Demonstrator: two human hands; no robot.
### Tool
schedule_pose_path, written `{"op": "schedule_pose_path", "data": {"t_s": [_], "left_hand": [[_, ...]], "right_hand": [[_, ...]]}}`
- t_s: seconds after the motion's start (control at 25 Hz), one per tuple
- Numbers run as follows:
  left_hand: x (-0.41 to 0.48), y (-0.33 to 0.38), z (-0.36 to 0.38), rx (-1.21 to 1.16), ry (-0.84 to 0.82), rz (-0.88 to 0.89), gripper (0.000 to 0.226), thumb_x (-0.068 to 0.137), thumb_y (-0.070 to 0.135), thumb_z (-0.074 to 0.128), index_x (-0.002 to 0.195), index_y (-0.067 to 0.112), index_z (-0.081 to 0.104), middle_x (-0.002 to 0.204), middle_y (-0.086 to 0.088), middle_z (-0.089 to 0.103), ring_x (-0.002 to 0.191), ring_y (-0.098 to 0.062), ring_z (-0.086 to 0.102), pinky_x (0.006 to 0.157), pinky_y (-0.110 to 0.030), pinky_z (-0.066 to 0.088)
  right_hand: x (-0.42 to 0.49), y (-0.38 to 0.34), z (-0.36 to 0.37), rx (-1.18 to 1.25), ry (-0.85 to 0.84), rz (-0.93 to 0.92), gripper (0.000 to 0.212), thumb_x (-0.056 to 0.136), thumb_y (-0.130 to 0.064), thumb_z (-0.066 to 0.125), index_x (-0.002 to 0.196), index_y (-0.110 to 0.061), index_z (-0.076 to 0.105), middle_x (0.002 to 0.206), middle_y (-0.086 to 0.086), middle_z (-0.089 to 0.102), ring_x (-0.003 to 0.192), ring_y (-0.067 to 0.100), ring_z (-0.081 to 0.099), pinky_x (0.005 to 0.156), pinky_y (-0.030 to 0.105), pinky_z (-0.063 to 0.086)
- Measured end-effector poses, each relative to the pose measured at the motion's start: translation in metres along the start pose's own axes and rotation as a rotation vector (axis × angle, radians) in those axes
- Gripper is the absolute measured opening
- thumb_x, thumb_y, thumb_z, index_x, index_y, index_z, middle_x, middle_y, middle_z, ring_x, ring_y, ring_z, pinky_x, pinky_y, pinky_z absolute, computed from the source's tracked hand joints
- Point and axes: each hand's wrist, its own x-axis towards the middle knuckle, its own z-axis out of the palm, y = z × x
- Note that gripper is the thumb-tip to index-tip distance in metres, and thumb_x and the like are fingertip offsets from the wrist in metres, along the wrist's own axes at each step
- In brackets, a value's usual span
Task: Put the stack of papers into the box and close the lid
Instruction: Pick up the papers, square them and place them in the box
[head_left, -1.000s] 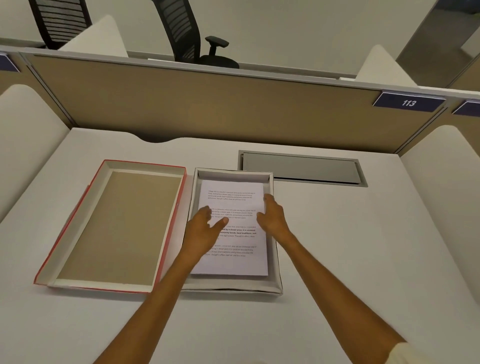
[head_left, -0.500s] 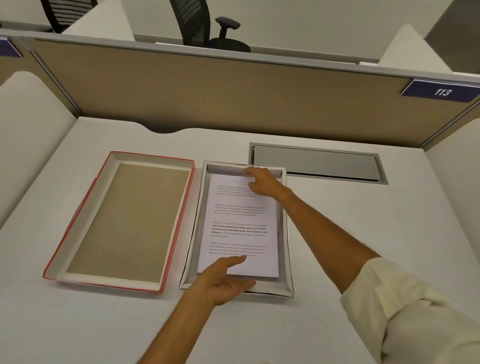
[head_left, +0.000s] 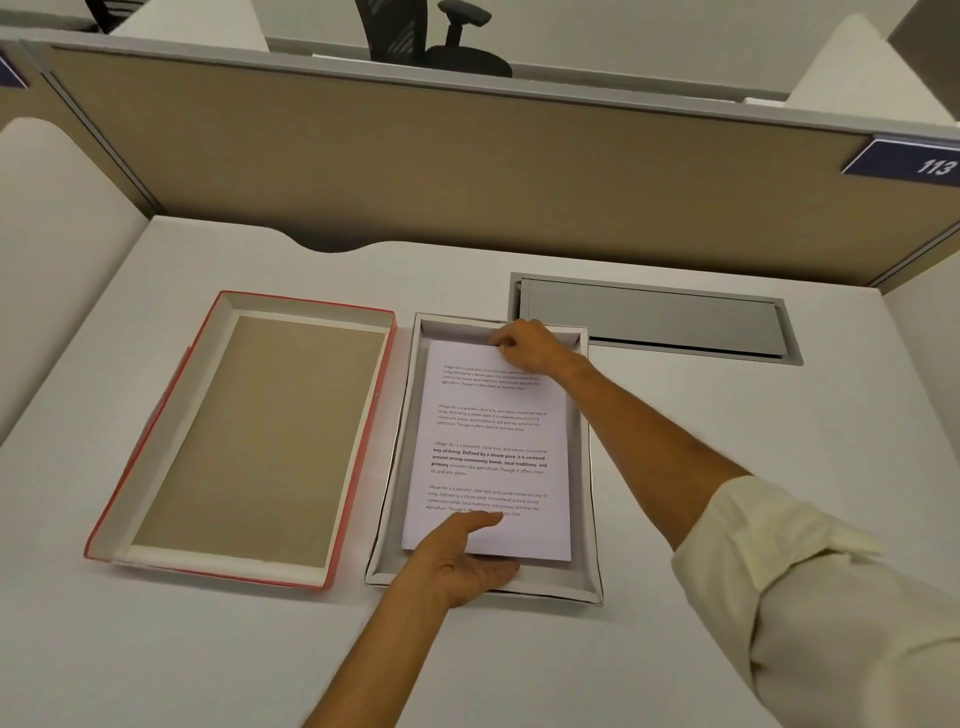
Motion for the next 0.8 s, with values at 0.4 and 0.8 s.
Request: {"op": "schedule_pose_path", "data": {"t_s": [0.4, 0.8], "left_hand": [[0.0085, 0.0021, -0.0013, -0.044, 0.013, -0.031, 0.035, 0.077, -0.013, 0.069, 0.099, 0.01, 0.055, 0.112, -0.027, 0.058, 0.114, -0.051, 0.056, 0.099, -0.062, 0.046], [0.0062, 0.0023, -0.0019, -0.037, -0.023, -0.022, 0.037, 0.077, -0.014, 0.068, 0.102, 0.011, 0.055, 0.114, -0.027, 0.057, 0.112, -0.052, 0.056, 0.096, -0.063, 0.048]], "right_hand": [[0.0032, 0.0009, -0.001, 0.085, -0.025, 0.045, 0.037, 0.097, -0.005, 0.04, 0.119, -0.008, 0.069, 0.124, 0.012, 0.067, 0.111, 0.029, 0.061, 0.099, 0.037, 0.048], [-0.0025, -0.0007, 0.0003, 0.029, -0.014, 0.005, 0.034, 0.096, -0.001, 0.043, 0.12, -0.006, 0.066, 0.124, 0.014, 0.066, 0.112, 0.03, 0.061, 0.099, 0.036, 0.048]]}}
